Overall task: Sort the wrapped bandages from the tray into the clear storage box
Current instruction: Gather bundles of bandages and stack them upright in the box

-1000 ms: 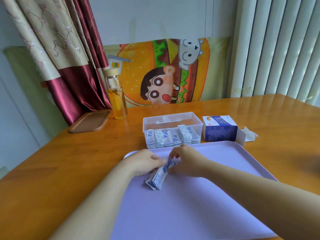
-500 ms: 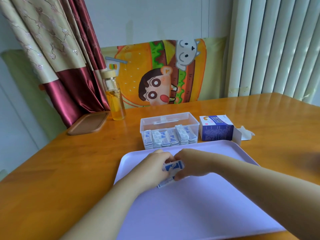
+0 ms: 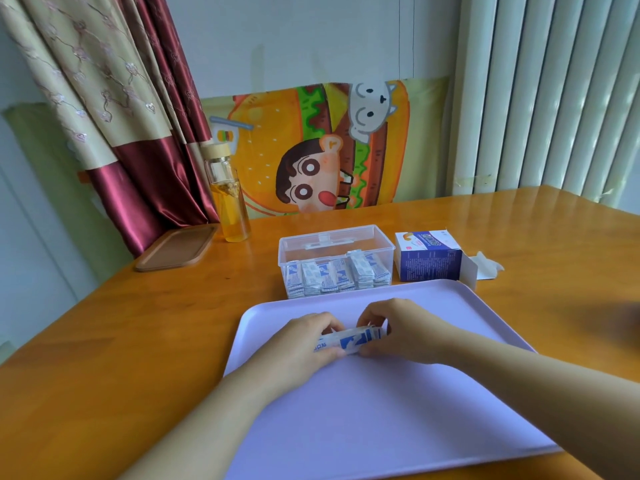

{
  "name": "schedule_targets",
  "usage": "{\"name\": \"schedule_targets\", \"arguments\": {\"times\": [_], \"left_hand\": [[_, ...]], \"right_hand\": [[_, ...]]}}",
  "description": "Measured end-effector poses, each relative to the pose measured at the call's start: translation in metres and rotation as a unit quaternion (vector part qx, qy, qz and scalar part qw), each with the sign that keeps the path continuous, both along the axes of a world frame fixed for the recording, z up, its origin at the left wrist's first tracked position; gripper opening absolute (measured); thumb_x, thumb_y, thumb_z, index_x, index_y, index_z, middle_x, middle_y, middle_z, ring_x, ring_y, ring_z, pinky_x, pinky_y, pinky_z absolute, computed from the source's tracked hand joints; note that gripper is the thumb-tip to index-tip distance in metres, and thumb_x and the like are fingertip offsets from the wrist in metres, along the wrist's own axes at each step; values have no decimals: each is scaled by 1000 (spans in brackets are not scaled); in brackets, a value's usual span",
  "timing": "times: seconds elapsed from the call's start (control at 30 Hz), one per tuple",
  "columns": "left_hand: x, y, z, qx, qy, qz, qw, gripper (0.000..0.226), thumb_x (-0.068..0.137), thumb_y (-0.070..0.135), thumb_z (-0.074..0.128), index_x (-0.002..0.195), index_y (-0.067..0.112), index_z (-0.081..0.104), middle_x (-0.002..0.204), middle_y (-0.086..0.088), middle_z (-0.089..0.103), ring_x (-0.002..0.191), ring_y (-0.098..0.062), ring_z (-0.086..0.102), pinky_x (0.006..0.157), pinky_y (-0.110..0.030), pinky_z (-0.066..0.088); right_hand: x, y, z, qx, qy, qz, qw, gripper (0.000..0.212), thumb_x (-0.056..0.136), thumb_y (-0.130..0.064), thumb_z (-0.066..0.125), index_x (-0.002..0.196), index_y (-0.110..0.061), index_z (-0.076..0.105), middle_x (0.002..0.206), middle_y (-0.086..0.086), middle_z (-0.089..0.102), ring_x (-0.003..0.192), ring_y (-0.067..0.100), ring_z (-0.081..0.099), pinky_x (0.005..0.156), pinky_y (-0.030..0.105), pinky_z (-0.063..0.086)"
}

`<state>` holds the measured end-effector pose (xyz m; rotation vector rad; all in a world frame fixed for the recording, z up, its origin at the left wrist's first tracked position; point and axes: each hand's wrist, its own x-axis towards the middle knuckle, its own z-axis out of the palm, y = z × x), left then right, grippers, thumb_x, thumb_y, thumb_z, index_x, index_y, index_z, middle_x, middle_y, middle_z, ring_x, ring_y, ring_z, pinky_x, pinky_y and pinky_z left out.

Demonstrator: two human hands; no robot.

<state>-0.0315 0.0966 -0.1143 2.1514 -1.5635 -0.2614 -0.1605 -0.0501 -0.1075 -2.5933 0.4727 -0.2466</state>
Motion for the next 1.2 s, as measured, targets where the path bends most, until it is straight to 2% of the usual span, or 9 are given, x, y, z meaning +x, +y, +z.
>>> {"name": "schedule_targets", "arguments": {"times": [0.23, 0.43, 0.53, 0.63, 0.73, 0.87, 1.07, 1.13, 1.2], "left_hand": [[-14, -5, -11, -33, -29, 0, 999, 37, 90, 36, 59, 123, 26, 44, 118, 10, 49, 109, -9, 45, 93, -26, 40], [-12, 4, -15, -57, -8, 12, 998, 37, 98, 17, 44, 134, 23, 36, 130, 10, 41, 123, -3, 36, 99, -10, 27], [-18, 5, -18, -52, -47, 7, 998, 38, 99, 13, 38, 136, 22, 35, 135, 9, 39, 124, -8, 36, 102, -16, 29], [-16, 4, -19, -11, -121, 19, 992, 35, 99, 14, 35, 132, 24, 36, 128, 5, 42, 115, -16, 41, 97, -30, 36], [-15, 0, -14, 4, -128, 39, 991, 24, 98, 12, 38, 118, 23, 40, 113, 3, 48, 98, -16, 48, 85, -33, 43], [-15, -8, 18, -80, -65, 61, 993, 13, 101, 19, 32, 110, 18, 41, 99, 4, 48, 82, -12, 50, 63, -18, 34], [11, -40, 81, -169, -3, 80, 982, 18, 102, 27, 31, 113, 20, 44, 87, 5, 50, 74, -8, 50, 54, -27, 37], [26, -53, 101, -167, 1, 80, 983, 21, 102, 29, 32, 116, 21, 45, 91, 2, 54, 74, -9, 50, 57, -27, 38], [45, -66, 114, -136, 9, 75, 988, 24, 101, 29, 34, 121, 23, 47, 103, 0, 59, 86, -15, 57, 68, -32, 47]], "right_hand": [[-2, 6, 0, 17, 4, 33, 999, 37, 81, -32, 69, 117, -26, 60, 91, -13, 56, 64, -3, 48, 57, 6, 37], [-6, 7, -3, 3, -33, 10, 999, 21, 84, -23, 67, 105, -22, 68, 70, -21, 52, 58, -1, 46, 57, 7, 38], [-5, 14, -4, 14, -55, 19, 998, 17, 83, -20, 67, 100, -20, 70, 69, -17, 54, 55, 0, 46, 56, 8, 38], [-4, 15, -4, 27, -72, 0, 997, 14, 83, -15, 64, 96, -20, 70, 69, -18, 54, 55, 1, 47, 55, 8, 38], [-2, 14, 2, 61, -112, -9, 992, 13, 85, -14, 63, 87, -27, 66, 65, -20, 57, 54, 0, 49, 53, 9, 38], [9, 13, 26, 116, -192, -17, 974, 13, 85, -12, 64, 88, -24, 61, 71, -17, 63, 50, 0, 55, 48, 9, 39], [50, -2, 92, 111, -271, 4, 956, 20, 85, -9, 66, 74, -23, 56, 67, -8, 62, 51, -3, 59, 49, 12, 46], [71, -17, 112, 104, -268, -11, 958, 6, 85, -8, 64, 82, -11, 61, 74, 3, 67, 54, 1, 60, 52, 17, 52], [92, -33, 124, 94, -243, -31, 965, 6, 86, -6, 63, 91, -3, 61, 79, 11, 68, 55, 7, 61, 55, 20, 55]]}}
